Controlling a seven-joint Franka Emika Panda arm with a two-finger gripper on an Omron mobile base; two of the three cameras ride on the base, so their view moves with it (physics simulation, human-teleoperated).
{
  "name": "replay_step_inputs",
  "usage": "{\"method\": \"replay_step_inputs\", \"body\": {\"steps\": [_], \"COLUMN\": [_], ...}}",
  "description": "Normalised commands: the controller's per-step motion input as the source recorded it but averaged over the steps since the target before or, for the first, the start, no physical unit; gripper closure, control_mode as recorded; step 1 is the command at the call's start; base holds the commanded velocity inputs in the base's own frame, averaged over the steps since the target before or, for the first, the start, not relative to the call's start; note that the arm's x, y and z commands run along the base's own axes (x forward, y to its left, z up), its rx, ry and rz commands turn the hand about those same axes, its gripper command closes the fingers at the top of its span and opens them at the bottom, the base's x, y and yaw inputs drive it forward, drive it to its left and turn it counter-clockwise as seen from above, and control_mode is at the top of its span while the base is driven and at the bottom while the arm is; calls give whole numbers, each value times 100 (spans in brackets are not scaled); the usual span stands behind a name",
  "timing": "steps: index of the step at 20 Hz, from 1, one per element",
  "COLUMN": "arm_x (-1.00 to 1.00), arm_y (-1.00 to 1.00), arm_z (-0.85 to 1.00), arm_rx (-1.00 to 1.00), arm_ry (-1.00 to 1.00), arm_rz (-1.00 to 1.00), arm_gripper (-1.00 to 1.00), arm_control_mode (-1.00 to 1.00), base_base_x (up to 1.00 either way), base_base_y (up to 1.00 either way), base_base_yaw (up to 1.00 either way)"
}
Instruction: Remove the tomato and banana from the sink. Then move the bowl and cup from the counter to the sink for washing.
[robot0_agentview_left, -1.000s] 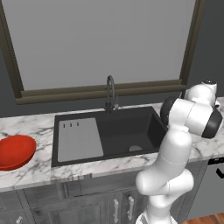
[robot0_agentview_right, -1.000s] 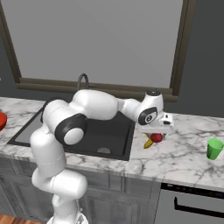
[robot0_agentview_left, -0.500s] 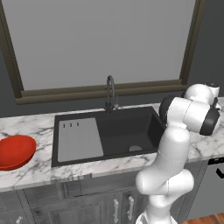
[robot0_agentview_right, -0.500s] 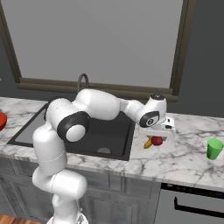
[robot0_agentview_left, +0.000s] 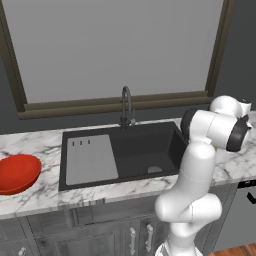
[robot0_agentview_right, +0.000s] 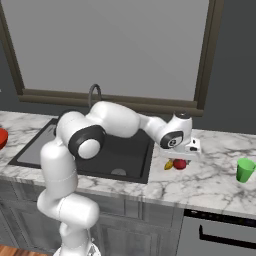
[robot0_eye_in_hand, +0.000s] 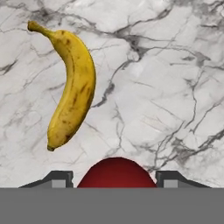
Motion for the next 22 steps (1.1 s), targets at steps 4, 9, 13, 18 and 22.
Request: {"method": "replay_step_inputs", "body": {"steps": [4, 9, 13, 18, 22], "arm_x": [5, 4, 4, 3, 4], "arm_y": [0, 0, 0, 0, 0], "arm_z": [-16, -15, -18, -18, -22], "arm_rx": [5, 4, 0, 0, 0], "arm_ry": [2, 0, 0, 0, 0], "arm_rz": [0, 0, 0, 0, 0], "arm_gripper": [100, 100, 100, 100, 100], "arm_control_mode": [-100, -100, -100, -100, -100], "base_base_x": [0, 0, 0, 0, 0], "base_base_y": [0, 0, 0, 0, 0], "base_base_yaw": [0, 0, 0, 0, 0]}}
